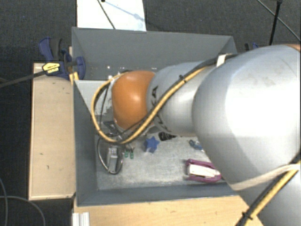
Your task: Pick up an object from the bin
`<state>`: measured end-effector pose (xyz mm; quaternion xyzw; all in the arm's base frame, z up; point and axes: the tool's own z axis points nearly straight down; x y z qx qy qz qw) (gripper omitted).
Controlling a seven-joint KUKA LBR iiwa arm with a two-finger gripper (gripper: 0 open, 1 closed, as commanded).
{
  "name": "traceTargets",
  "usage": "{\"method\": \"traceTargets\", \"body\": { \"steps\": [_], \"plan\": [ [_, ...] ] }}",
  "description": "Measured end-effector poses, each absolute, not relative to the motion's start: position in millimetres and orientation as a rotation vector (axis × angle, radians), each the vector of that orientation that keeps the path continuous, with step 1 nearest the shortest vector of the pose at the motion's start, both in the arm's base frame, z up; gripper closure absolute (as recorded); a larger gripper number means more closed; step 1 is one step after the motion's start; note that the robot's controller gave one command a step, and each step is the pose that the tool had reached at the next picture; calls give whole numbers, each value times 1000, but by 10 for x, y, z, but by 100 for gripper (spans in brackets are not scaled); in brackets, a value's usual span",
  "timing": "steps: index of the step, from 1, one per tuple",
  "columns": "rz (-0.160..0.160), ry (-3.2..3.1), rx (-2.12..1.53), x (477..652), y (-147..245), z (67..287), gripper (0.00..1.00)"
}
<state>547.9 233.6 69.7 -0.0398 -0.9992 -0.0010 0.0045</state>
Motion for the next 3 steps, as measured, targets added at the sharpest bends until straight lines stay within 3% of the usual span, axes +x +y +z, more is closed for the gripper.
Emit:
{"method": "traceTargets", "body": {
  "steps": [1,2,3],
  "plan": [
    [-7,-3105,-474,5336,2442,727,0],
    [-6,-3106,-484,5350,2421,734,100],
    [-10,-3142,-199,5312,2112,743,100]
  ]
}}
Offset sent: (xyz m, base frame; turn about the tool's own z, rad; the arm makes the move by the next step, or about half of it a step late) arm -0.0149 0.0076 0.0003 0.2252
